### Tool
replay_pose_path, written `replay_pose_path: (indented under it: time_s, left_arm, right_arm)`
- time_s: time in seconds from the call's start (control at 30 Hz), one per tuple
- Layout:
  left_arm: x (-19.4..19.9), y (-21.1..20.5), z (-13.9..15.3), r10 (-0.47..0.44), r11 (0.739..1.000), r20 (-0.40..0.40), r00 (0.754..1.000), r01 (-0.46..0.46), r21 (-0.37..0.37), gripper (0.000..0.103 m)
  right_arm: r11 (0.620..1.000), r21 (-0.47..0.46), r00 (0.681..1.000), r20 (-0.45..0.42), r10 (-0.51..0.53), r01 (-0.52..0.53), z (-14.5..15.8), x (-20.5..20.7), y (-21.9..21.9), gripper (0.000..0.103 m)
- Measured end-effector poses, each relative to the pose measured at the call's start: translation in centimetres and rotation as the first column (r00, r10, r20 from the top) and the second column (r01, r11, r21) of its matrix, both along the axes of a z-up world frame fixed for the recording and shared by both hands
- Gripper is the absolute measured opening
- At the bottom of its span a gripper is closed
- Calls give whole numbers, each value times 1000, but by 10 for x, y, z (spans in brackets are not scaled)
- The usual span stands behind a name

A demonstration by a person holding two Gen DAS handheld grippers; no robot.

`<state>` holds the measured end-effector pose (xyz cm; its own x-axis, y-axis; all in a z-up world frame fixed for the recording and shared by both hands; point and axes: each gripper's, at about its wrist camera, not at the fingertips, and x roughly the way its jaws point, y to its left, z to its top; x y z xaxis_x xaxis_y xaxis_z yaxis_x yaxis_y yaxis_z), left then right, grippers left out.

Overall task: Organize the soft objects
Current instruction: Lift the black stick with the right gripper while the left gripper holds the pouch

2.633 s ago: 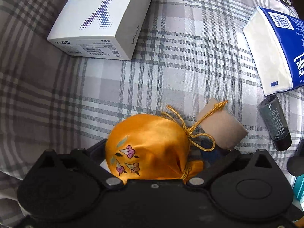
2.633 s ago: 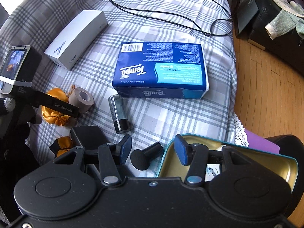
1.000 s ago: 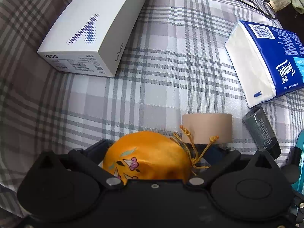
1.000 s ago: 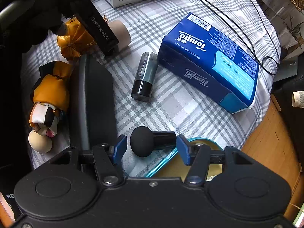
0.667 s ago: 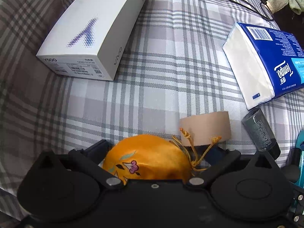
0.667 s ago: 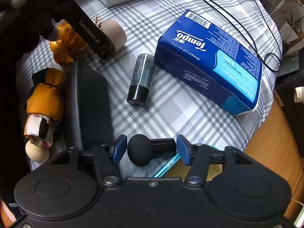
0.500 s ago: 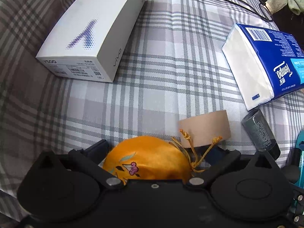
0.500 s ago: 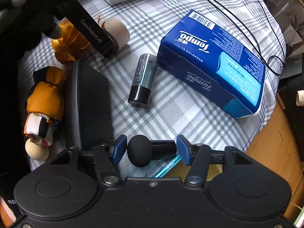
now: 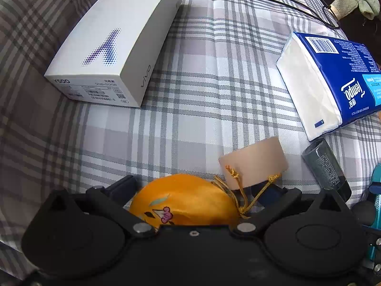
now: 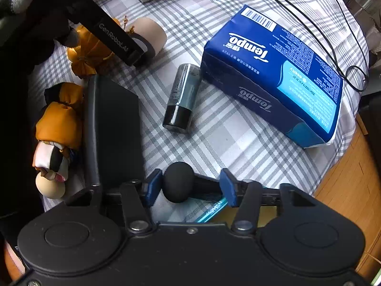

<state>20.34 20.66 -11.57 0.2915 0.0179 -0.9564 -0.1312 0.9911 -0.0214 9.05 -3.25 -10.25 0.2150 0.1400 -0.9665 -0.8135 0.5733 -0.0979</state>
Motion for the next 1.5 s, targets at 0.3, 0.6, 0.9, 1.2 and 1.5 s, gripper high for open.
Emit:
replay_pose_path:
  time_s: [0.3, 0.6, 0.9, 1.2, 1.5]
  left_arm:
    - [1, -2, 0, -5, 1000, 5, 1000, 5, 2, 103]
    - [2, -3, 0, -10, 1000, 10, 1000, 10, 4, 103]
    - [2, -3, 0, -11, 1000, 11, 1000, 11, 4, 103]
    - [3, -5, 1, -14, 1000, 14, 1000, 14, 4, 103]
    - [4, -5, 1, -24, 1000, 35, 999, 24, 4, 103]
  right_arm:
    - [991, 24, 981, 138, -136, 134, 7, 11, 9, 32]
    - [902, 213, 920, 26, -390, 376, 30, 47, -13, 38]
    - [863, 173, 877, -10, -481, 475, 21, 56, -23, 47]
    - [854, 114, 856, 40, -515, 508, 12, 66, -14, 61]
    - [844, 98, 848, 3, -530, 527, 1, 69, -11, 58]
